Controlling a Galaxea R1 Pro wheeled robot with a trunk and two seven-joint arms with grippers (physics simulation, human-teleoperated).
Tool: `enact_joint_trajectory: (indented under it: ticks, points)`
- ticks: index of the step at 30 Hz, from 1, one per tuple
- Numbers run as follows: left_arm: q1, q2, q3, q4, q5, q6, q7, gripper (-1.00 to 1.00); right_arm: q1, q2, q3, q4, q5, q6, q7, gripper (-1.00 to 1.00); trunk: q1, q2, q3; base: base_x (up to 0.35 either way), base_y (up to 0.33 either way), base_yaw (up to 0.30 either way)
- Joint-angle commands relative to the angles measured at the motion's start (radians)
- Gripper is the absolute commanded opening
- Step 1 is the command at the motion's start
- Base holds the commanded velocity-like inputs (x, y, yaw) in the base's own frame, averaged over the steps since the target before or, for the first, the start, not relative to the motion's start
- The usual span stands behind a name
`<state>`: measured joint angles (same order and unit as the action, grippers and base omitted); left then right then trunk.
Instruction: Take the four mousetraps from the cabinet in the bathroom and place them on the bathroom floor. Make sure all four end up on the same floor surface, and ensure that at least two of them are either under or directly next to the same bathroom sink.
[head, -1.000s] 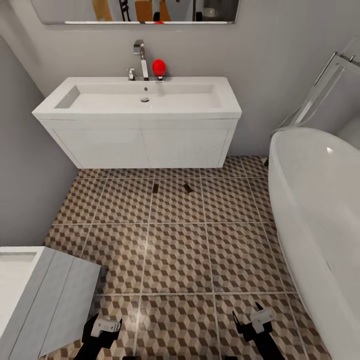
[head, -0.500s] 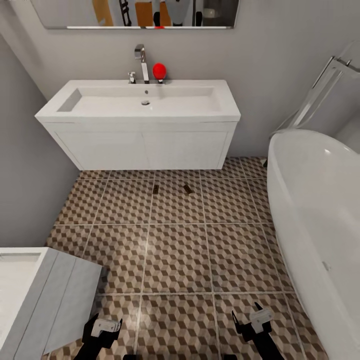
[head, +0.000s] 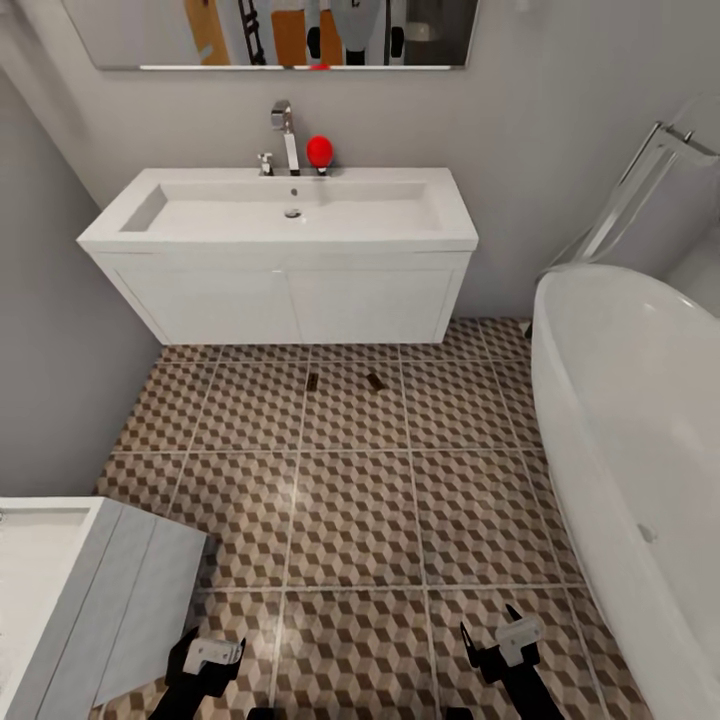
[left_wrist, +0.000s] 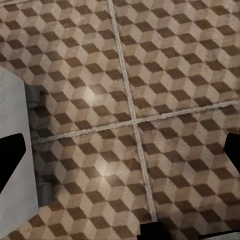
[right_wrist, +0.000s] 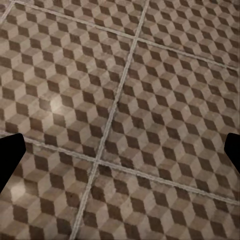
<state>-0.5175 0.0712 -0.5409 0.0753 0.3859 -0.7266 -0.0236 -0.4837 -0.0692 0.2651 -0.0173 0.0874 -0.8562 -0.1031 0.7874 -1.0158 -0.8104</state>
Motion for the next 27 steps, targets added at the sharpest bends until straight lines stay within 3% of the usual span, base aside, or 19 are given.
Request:
enact_joint_trajectory:
  ticks: [1, 27]
  points:
    - [-0.001, -0.001, -0.008, 0.003, 0.009, -0.005, -0.002, 1.00, -0.001, 0.000, 0.003, 0.000, 0.009, -0.001, -0.010, 1.00, -0.004, 0.007, 0.004, 0.000, 0.000, 0.000]
    - [-0.001, -0.010, -0.008, 0.004, 0.009, -0.004, -0.001, 1.00, 0.000, 0.000, 0.003, 0.000, 0.009, -0.001, -0.012, 1.00, -0.104, 0.189, 0.126, 0.000, 0.000, 0.000]
